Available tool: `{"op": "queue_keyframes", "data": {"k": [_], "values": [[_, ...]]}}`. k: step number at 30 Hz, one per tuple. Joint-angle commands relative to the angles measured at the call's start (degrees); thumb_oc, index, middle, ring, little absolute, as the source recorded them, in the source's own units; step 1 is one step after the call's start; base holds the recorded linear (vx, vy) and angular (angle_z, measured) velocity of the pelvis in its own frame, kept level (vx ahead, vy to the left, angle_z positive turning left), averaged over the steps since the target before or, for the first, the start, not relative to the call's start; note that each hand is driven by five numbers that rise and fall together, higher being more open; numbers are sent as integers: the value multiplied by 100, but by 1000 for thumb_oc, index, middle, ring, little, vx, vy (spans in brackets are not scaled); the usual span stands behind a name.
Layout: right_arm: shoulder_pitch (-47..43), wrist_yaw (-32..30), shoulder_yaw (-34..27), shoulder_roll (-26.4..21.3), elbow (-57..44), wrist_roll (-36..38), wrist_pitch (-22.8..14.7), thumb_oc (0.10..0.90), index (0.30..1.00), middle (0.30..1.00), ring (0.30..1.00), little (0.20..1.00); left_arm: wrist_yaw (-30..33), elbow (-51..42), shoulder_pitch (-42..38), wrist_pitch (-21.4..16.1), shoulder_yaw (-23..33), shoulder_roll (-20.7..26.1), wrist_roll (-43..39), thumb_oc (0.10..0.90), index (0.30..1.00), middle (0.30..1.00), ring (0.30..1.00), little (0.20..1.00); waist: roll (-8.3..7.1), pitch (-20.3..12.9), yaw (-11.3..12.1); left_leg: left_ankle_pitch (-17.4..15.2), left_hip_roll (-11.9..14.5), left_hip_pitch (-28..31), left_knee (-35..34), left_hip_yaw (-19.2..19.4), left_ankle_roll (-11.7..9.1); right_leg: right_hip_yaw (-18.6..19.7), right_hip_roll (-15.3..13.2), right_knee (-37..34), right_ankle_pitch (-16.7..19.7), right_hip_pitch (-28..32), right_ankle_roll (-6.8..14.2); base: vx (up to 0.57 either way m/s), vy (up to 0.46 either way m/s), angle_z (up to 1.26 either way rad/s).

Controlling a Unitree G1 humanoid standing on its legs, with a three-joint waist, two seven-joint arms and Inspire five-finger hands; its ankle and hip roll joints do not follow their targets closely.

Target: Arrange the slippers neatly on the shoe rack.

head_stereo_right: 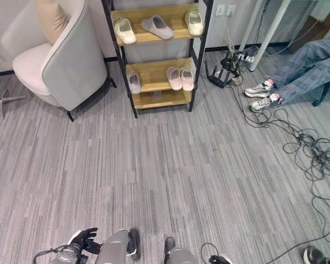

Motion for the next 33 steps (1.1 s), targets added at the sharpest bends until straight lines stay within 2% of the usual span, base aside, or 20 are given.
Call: {"op": "queue_keyframes", "data": {"k": [1,4,5,6,7,8,9,11,12,13,15,17,21,24,27,29,30,31,32,33], "values": [[310,-80,63,-244,-361,13,-187,800,900,900,900,900,-111,199,302,-66,-98,-293,205,800,900,900,900,900,6,-334,350,365,-167,20,-683,-318,74,286,-121,-253,-635,995,639,345,71,-30],[329,-79,109,-184,-395,-133,-168,800,900,900,900,900,-68,460,420,14,41,-275,397,800,900,900,900,900,-106,-470,428,435,-298,28,-648,-385,163,383,-207,-284,-688,1192,718,479,145,-53],[371,-61,28,-128,-417,-94,-156,800,900,900,900,900,-49,563,467,76,164,-180,481,800,900,900,900,900,-256,-613,460,302,-426,33,-421,-341,305,487,-355,48,-599,1146,847,448,191,-48],[366,-53,-20,-93,-423,-26,-145,800,900,900,900,900,-31,562,459,71,192,-142,482,800,900,900,900,900,-326,-655,467,183,-496,120,-362,-304,393,520,-436,381,-466,1070,949,441,190,-53],[366,-53,-20,-95,-422,-26,-145,800,900,900,900,900,-31,562,458,71,192,-143,482,800,900,900,900,900,-314,-666,475,190,-480,107,-364,-304,391,528,-422,377,-453,1053,946,403,240,-60],[289,14,36,-88,-522,2,-119,800,900,900,900,900,-17,491,427,53,214,-96,403,800,900,900,900,900,-395,-687,491,-101,-638,329,-268,-213,623,533,-695,1441,524,674,1250,391,252,-47],[237,10,111,-101,-642,-74,-124,800,900,900,900,900,14,405,387,46,198,-75,355,800,900,900,900,900,-384,-657,468,-225,-701,509,-243,-213,728,472,-821,1955,917,471,1276,507,323,-45],[181,-16,220,-108,-863,-222,-134,800,900,900,900,900,115,255,234,61,127,-19,336,800,900,900,900,900,-283,-576,376,-421,-736,956,-295,-251,887,430,-904,2767,1371,-5,1168,378,226,-25],[153,-45,293,-94,-911,-298,-130,800,900,900,900,900,188,149,96,47,68,17,350,800,900,900,900,900,-223,-519,302,-555,-770,1239,-334,-312,937,316,-951,2999,1295,-247,1072,280,156,-6],[151,-45,292,-95,-911,-298,-129,800,900,900,900,900,188,149,94,47,68,15,350,800,900,900,900,900,-213,-525,305,-549,-759,1230,-337,-312,934,314,-939,2988,1307,-253,1068,422,157,2],[152,-33,404,-88,-881,-414,-117,800,900,900,900,900,311,-136,-159,5,24,40,185,800,900,900,900,900,-65,-416,140,-797,-754,1699,-326,-419,915,-108,-912,2670,734,-821,879,447,101,8],[168,-34,473,-67,-811,-519,-88,800,900,900,900,900,297,-352,-294,-40,-51,-1,38,800,900,900,900,900,-68,-325,-2,-963,-800,1950,-289,-533,866,-278,-808,2279,515,-1083,877,358,-4,25],[231,-27,444,-62,-640,-553,-42,800,900,900,900,900,263,-469,-376,-80,-204,-84,130,800,900,900,900,900,-99,-250,-144,-1228,-830,2250,-257,-623,764,-380,-817,1347,554,-1251,1005,278,-54,35],[359,-33,277,-71,-349,-495,-7,800,900,900,900,900,231,-48,-252,-44,-198,-225,342,800,900,900,900,900,-103,-352,-234,-1444,-788,2665,-295,-674,605,-603,-892,488,850,-1404,1101,513,-171,48],[429,22,217,-19,-198,-480,26,800,900,900,900,900,142,286,-122,35,-197,-259,546,800,900,900,900,900,-132,-451,-306,-1572,-748,2871,-224,-759,535,-402,-787,345,903,-1416,1094,461,-227,12],[480,86,225,-18,-55,-523,45,800,900,900,900,900,84,664,146,133,-17,-307,738,800,900,900,900,900,-79,-588,-287,-1284,-557,2878,348,-748,289,-277,-533,280,841,-1107,898,490,-331,-32],[468,88,236,-28,-69,-520,39,800,900,900,900,900,70,719,223,158,74,-297,696,800,900,900,900,900,-73,-616,-251,-890,-431,2677,942,-741,122,-292,-413,201,747,-887,769,260,-232,-45],[467,88,237,-25,-69,-520,39,800,900,900,900,900,70,719,222,158,75,-294,696,800,900,900,900,900,-86,-629,-260,-873,-444,2659,935,-748,124,-296,-428,189,759,-898,770,196,-253,-54],[480,70,217,-26,-146,-468,11,800,900,900,900,900,63,711,269,156,128,-288,683,800,900,900,900,900,-106,-600,-236,-502,-282,2376,1657,-704,-13,-324,-388,168,656,-739,661,248,-406,-17],[467,34,164,-41,-283,-215,-30,800,900,900,900,900,57,608,282,162,179,-222,585,800,900,900,900,900,-256,-507,-167,95,195,1861,2803,-403,-16,-340,-312,165,419,-447,360,327,-518,1]]}}
